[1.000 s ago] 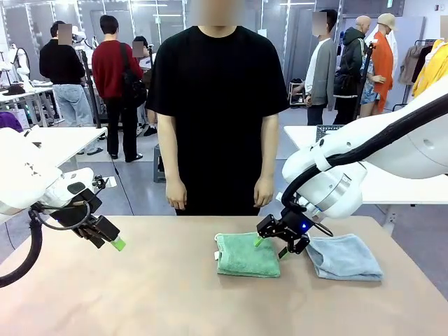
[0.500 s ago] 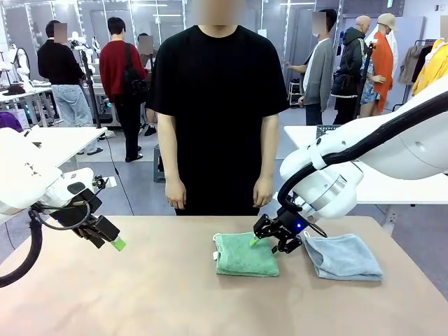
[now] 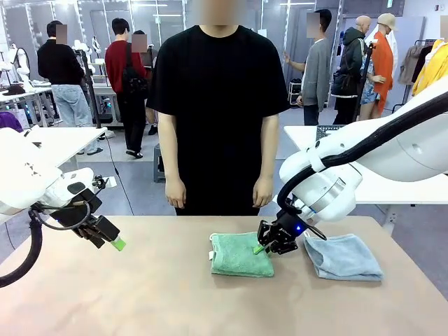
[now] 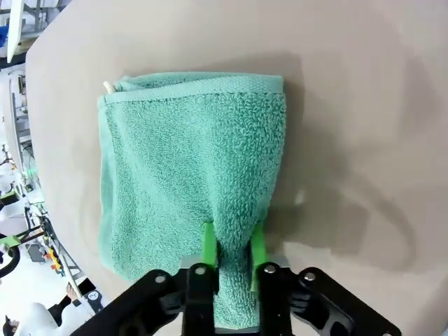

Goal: Fold the towels and place them in the basket.
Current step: Stack the folded Towel with hook on the right side of the table.

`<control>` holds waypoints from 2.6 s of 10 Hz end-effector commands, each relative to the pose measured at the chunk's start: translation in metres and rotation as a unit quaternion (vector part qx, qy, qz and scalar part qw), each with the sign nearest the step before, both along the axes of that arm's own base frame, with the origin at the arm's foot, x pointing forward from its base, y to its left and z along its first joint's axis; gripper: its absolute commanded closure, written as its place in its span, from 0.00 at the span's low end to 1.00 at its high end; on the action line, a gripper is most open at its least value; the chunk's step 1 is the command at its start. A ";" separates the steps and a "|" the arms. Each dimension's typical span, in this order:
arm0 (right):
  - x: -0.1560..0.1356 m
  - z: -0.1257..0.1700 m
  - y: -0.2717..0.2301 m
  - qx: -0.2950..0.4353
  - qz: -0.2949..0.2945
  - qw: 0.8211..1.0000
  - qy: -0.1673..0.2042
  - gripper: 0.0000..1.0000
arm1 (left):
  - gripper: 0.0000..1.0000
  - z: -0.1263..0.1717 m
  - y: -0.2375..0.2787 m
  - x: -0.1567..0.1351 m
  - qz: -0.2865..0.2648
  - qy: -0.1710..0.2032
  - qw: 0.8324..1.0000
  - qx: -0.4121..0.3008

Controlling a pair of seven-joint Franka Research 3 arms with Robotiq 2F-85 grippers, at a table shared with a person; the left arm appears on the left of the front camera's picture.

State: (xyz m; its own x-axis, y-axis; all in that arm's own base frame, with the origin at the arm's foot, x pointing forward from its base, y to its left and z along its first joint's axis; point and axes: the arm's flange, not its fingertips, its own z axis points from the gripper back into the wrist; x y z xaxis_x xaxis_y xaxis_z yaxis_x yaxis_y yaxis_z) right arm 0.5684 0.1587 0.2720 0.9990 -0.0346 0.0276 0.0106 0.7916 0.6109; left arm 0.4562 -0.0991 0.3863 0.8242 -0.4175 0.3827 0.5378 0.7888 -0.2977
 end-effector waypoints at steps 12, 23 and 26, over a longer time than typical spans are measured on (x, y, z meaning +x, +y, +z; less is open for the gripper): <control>-0.009 0.037 -0.001 -0.037 0.020 0.999 -0.028 0.94 | 0.00 0.003 0.000 0.002 0.000 0.007 1.000 0.002; -0.043 0.172 -0.137 -0.105 0.111 0.980 -0.129 0.94 | 0.00 0.003 0.000 0.002 0.000 0.007 1.000 0.002; -0.038 0.167 -0.179 -0.068 0.126 0.980 -0.141 0.94 | 0.00 0.003 0.000 0.002 0.000 0.007 1.000 0.002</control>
State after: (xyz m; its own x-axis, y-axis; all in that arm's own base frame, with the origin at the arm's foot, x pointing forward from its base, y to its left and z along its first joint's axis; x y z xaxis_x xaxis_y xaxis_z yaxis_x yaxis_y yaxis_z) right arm 0.5250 -0.0120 0.4456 0.9363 0.2108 0.2808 -0.3170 0.8514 0.4179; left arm 0.4562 -0.0989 0.3863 0.8244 -0.4172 0.3825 0.5374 0.7889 -0.2979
